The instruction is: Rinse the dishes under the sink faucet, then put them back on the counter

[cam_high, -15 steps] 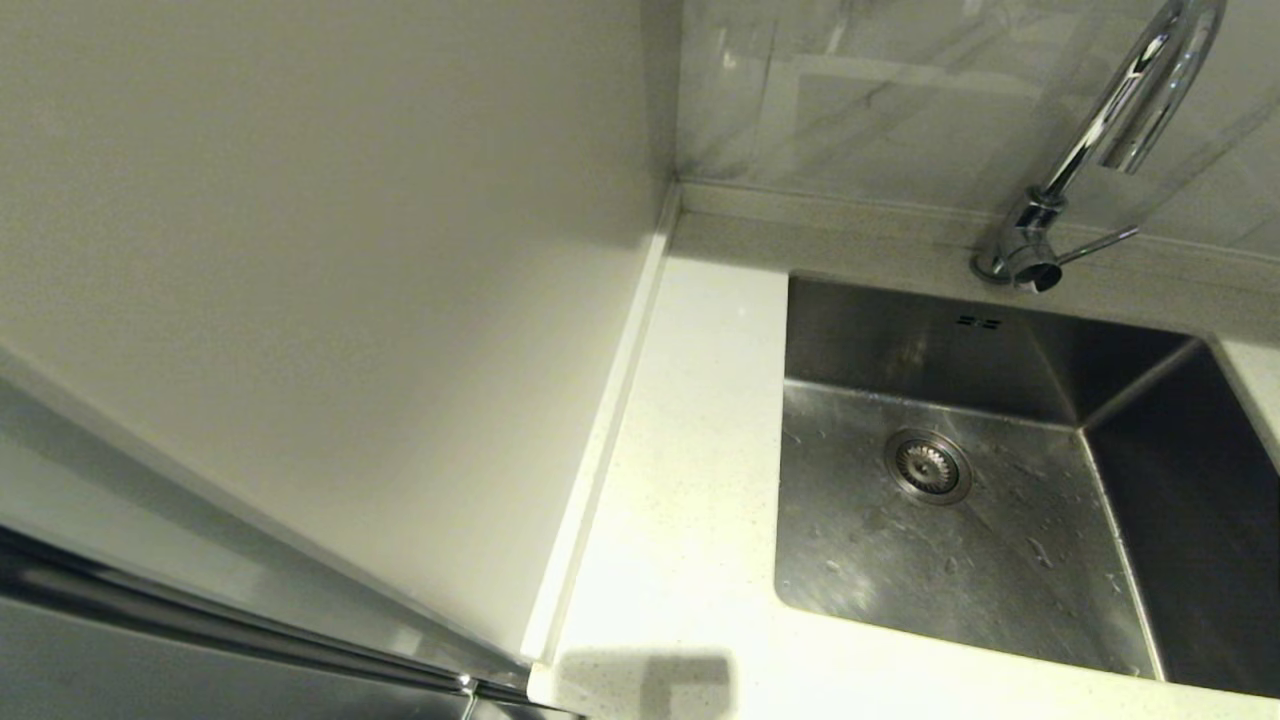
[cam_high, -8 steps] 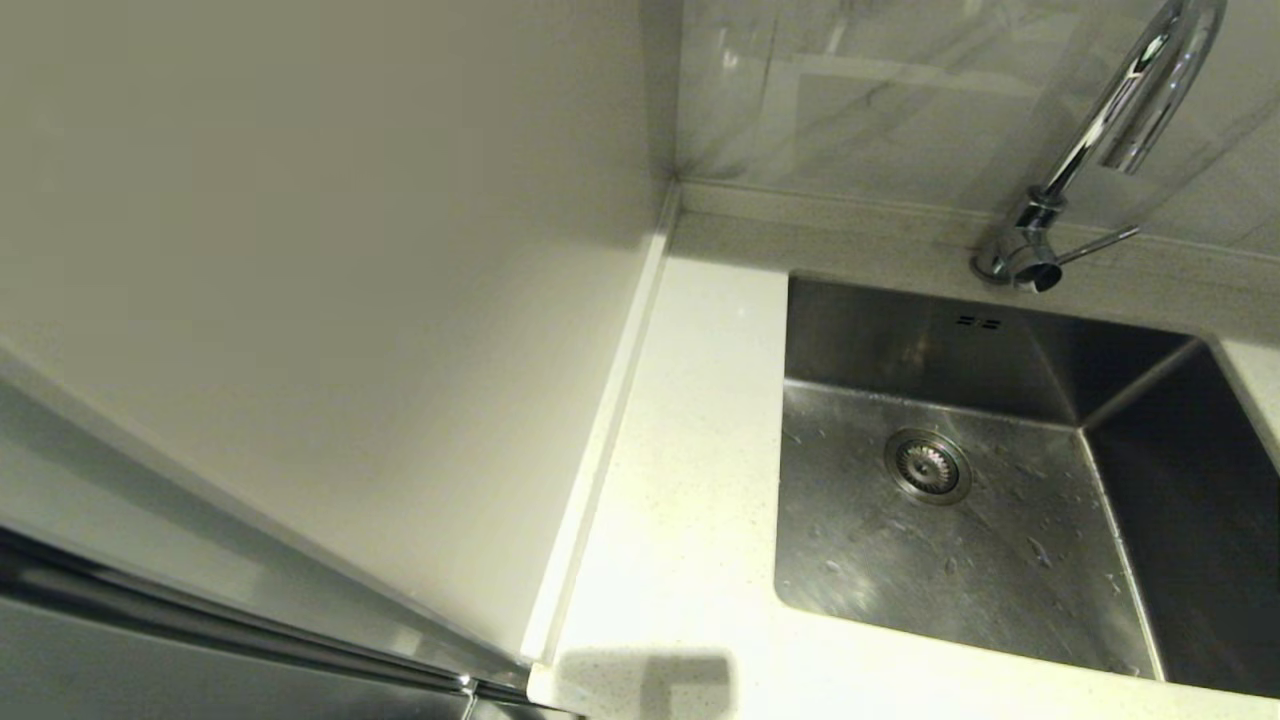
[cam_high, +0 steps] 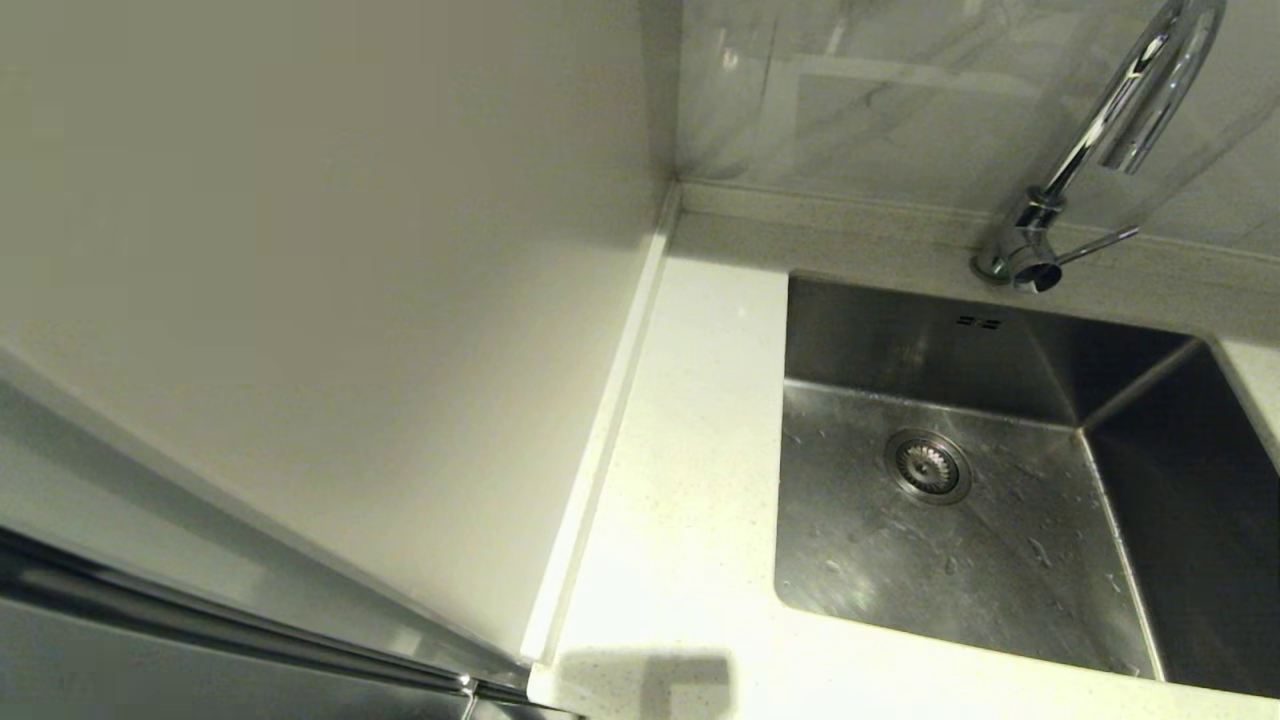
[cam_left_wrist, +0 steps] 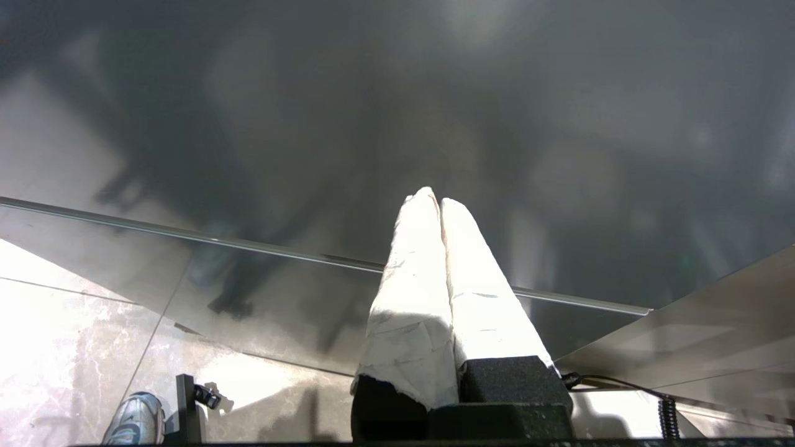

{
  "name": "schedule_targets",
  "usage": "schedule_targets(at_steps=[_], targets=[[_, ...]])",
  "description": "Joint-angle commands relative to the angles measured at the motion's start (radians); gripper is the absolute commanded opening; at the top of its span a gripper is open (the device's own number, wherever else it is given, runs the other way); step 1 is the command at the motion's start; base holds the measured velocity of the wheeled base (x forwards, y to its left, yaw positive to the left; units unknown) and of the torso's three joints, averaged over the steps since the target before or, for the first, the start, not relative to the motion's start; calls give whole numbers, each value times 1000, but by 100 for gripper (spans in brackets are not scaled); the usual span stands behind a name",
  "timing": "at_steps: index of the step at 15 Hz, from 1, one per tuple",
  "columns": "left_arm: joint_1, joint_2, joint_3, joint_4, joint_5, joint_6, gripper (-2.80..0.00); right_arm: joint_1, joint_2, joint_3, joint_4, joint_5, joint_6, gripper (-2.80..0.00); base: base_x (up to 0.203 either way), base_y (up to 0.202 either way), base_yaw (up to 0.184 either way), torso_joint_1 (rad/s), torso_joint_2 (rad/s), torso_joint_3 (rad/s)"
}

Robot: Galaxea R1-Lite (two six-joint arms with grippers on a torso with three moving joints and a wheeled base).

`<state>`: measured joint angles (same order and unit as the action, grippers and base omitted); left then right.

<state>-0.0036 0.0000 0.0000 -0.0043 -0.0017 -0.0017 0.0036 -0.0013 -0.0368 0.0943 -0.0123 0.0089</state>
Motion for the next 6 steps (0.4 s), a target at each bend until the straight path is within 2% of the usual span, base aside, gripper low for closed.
schedule_targets(at_steps=[1,6], targets=[[-1,0,3,0,0,0,-280,1,1,0,1,0,2,-280,0,0,0,0,0,0],[-1,0,3,0,0,0,-280,1,1,0,1,0,3,-280,0,0,0,0,0,0]])
